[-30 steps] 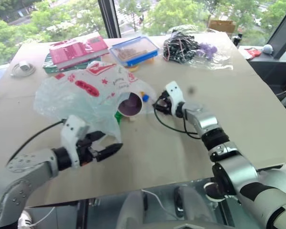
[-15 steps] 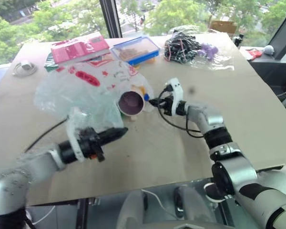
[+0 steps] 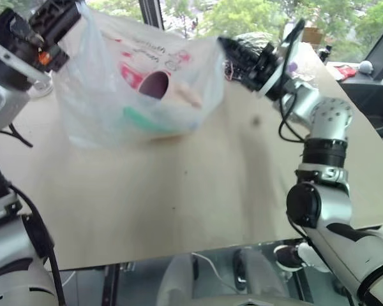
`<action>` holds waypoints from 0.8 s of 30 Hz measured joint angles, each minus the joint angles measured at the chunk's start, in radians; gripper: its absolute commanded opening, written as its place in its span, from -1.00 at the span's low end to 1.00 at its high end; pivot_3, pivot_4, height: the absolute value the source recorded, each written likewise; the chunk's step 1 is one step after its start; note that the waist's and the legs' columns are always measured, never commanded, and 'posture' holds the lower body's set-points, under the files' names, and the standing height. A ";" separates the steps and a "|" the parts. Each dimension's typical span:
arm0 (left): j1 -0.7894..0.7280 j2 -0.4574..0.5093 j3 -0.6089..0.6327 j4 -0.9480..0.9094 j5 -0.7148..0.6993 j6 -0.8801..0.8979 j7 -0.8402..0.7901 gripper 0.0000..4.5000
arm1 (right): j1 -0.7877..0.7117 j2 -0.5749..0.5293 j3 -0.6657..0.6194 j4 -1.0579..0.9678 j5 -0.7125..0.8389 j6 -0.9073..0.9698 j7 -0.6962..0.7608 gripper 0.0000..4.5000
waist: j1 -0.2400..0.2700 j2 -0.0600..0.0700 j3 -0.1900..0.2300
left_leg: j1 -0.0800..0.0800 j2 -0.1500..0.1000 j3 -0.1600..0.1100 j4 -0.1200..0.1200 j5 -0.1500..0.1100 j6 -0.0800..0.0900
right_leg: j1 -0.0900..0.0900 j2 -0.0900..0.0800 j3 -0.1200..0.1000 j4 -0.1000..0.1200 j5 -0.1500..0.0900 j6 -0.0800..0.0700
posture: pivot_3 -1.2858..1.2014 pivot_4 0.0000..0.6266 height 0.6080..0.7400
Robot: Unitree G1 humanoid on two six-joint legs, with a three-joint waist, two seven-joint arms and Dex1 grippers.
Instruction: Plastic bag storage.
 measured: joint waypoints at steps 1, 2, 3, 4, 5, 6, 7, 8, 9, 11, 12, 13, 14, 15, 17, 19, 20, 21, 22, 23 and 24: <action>-0.020 -0.002 -0.002 0.022 0.016 -0.007 0.002 -0.99 | -0.014 -0.004 -0.012 0.000 0.012 0.000 -0.017 -1.00 | 0.001 0.000 0.000 | -0.003 0.000 0.000 0.001 0.000 0.000 | -0.002 0.000 0.000 0.001 0.000 0.000 | 0.03 -0.52 1.00; -0.066 -0.014 -0.007 0.071 0.054 -0.012 0.004 -0.99 | -0.036 -0.014 -0.033 0.005 0.041 0.000 -0.055 -1.00 | 0.004 0.000 0.000 | -0.005 0.000 -0.001 0.001 0.000 -0.001 | -0.004 0.000 -0.001 0.001 0.000 0.000 | 0.03 -0.52 1.00; -0.122 -0.033 -0.021 0.130 0.100 -0.024 0.006 -0.99 | -0.060 -0.029 -0.051 0.017 0.063 0.000 -0.099 -1.00 | 0.007 0.000 0.000 | -0.006 -0.001 -0.001 0.002 0.001 -0.001 | -0.004 -0.001 -0.001 0.001 0.000 0.000 | 0.03 -0.52 1.00; -0.177 -0.051 -0.028 0.187 0.148 -0.038 0.004 -0.99 | -0.089 -0.043 -0.068 0.032 0.078 -0.003 -0.140 -1.00 | 0.011 0.000 0.000 | -0.008 -0.002 -0.002 0.002 0.001 -0.002 | -0.005 -0.002 -0.002 0.001 0.000 0.000 | 0.03 -0.52 1.00; -0.211 -0.062 -0.036 0.227 0.188 -0.053 0.002 -0.99 | -0.115 -0.057 -0.076 0.039 0.090 -0.006 -0.170 -1.00 | 0.011 0.000 0.000 | -0.009 -0.002 -0.001 0.002 0.003 -0.004 | -0.006 -0.002 -0.002 0.000 0.000 0.000 | 0.03 -0.52 1.00; -0.260 -0.086 -0.053 0.279 0.250 -0.062 -0.014 -0.99 | -0.143 -0.083 -0.091 0.043 0.113 -0.007 -0.215 -1.00 | 0.014 0.000 0.000 | -0.009 -0.003 -0.002 0.002 0.003 -0.004 | -0.006 -0.003 -0.003 0.000 0.000 0.000 | 0.03 -0.52 1.00; -0.280 -0.099 -0.065 0.301 0.281 -0.064 -0.025 -0.99 | -0.163 -0.096 -0.100 0.043 0.122 -0.011 -0.237 -1.00 | 0.013 0.000 0.000 | -0.010 -0.003 -0.002 0.002 0.003 -0.004 | -0.006 -0.003 -0.002 0.000 0.000 0.000 | 0.03 -0.52 1.00; -0.307 -0.119 -0.075 0.333 0.328 -0.065 -0.052 -0.99 | -0.183 -0.115 -0.106 0.043 0.136 -0.015 -0.261 -1.00 | 0.011 0.000 0.000 | -0.011 -0.003 -0.002 0.002 0.003 -0.004 | -0.006 -0.003 -0.003 0.000 0.000 0.000 | 0.03 -0.52 1.00; -0.343 -0.143 -0.085 0.378 0.370 -0.067 -0.075 -0.99 | -0.195 -0.138 -0.108 0.043 0.148 -0.022 -0.283 -1.00 | 0.010 -0.001 0.000 | -0.012 -0.003 -0.002 0.002 0.003 -0.004 | -0.006 -0.003 -0.003 0.000 0.001 0.001 | 0.03 -0.52 1.00; -0.421 -0.188 -0.096 0.465 0.444 -0.072 -0.114 -0.99 | -0.224 -0.181 -0.113 0.051 0.149 -0.043 -0.330 -1.00 | 0.005 -0.001 0.000 | -0.020 -0.003 -0.003 0.003 0.003 -0.004 | -0.013 -0.003 -0.004 0.000 0.002 0.003 | 0.03 -0.52 1.00; -0.457 -0.213 -0.114 0.497 0.498 -0.072 -0.152 -0.99 | -0.240 -0.212 -0.114 0.063 0.148 -0.060 -0.360 -1.00 | 0.002 -0.001 0.000 | -0.021 -0.003 -0.002 0.003 0.003 -0.004 | -0.013 -0.003 -0.004 0.000 0.002 0.003 | 0.03 -0.52 1.00; -0.470 -0.223 -0.126 0.507 0.523 -0.071 -0.174 -0.99 | -0.251 -0.226 -0.115 0.071 0.147 -0.070 -0.373 -1.00 | 0.000 -0.001 0.000 | -0.020 -0.003 -0.001 0.002 0.003 -0.004 | -0.013 -0.004 -0.003 -0.001 0.002 0.003 | 0.03 -0.52 1.00; -0.500 -0.256 -0.143 0.531 0.580 -0.070 -0.216 -0.99 | -0.264 -0.262 -0.117 0.074 0.147 -0.080 -0.392 -1.00 | -0.005 0.000 0.000 | -0.021 -0.003 -0.001 0.002 0.003 -0.004 | -0.014 -0.004 -0.003 -0.002 0.002 0.003 | 0.03 -0.52 1.00; -0.506 -0.264 -0.145 0.537 0.596 -0.070 -0.228 -0.99 | -0.266 -0.269 -0.117 0.074 0.147 -0.084 -0.395 -1.00 | -0.010 0.000 0.000 | -0.021 -0.003 -0.001 0.001 0.003 -0.004 | -0.014 -0.004 -0.003 -0.003 0.002 0.003 | 0.03 -0.52 1.00; -0.541 -0.299 -0.147 0.582 0.656 -0.081 -0.266 -0.99 | -0.266 -0.301 -0.115 0.074 0.148 -0.088 -0.402 -1.00 | -0.019 0.000 0.001 | -0.021 -0.003 -0.001 0.000 0.003 -0.004 | -0.014 -0.004 -0.003 -0.003 0.002 0.003 | 0.03 -0.52 1.00; -0.565 -0.324 -0.147 0.611 0.707 -0.097 -0.296 -0.99 | -0.266 -0.328 -0.103 0.068 0.148 -0.083 -0.412 -1.00 | -0.027 0.001 0.001 | -0.021 -0.002 0.001 0.000 0.003 -0.004 | -0.015 -0.004 -0.002 -0.003 0.002 0.003 | 0.03 -0.52 1.00; -0.578 -0.336 -0.147 0.621 0.738 -0.100 -0.316 -0.99 | -0.265 -0.347 -0.098 0.051 0.148 -0.070 -0.422 -1.00 | -0.029 0.003 0.002 | -0.021 -0.002 0.001 0.000 0.003 -0.004 | -0.016 -0.004 -0.001 -0.003 0.002 0.003 | 0.03 -0.52 1.00; -0.584 -0.344 -0.147 0.624 0.763 -0.101 -0.335 -0.99 | -0.265 -0.360 -0.095 0.031 0.151 -0.060 -0.434 -1.00 | -0.029 0.004 0.003 | -0.021 -0.002 0.002 -0.001 0.003 -0.004 | -0.016 -0.003 0.000 -0.002 0.002 0.003 | 0.03 -0.52 1.00; -0.587 -0.346 -0.148 0.624 0.775 -0.101 -0.344 -0.99 | -0.265 -0.365 -0.095 0.020 0.154 -0.053 -0.441 -1.00 | -0.029 0.004 0.003 | -0.021 -0.002 0.002 -0.001 0.003 -0.004 | -0.017 -0.003 0.000 -0.001 0.002 0.003 | 0.03 -0.52 1.00; -0.588 -0.349 -0.148 0.624 0.794 -0.100 -0.355 -0.99 | -0.264 -0.370 -0.095 0.001 0.162 -0.044 -0.456 -1.00 | -0.029 0.005 0.003 | -0.021 -0.001 0.003 -0.001 0.003 -0.004 | -0.018 -0.003 0.001 -0.001 0.002 0.003 | 0.03 -0.52 1.00; -0.588 -0.353 -0.146 0.624 0.816 -0.100 -0.366 -0.99 | -0.257 -0.374 -0.096 -0.026 0.177 -0.035 -0.476 -1.00 | -0.029 0.005 0.003 | -0.021 -0.001 0.003 -0.001 0.003 -0.004 | -0.018 -0.003 0.001 0.000 0.002 0.003 | 0.03 -0.52 1.00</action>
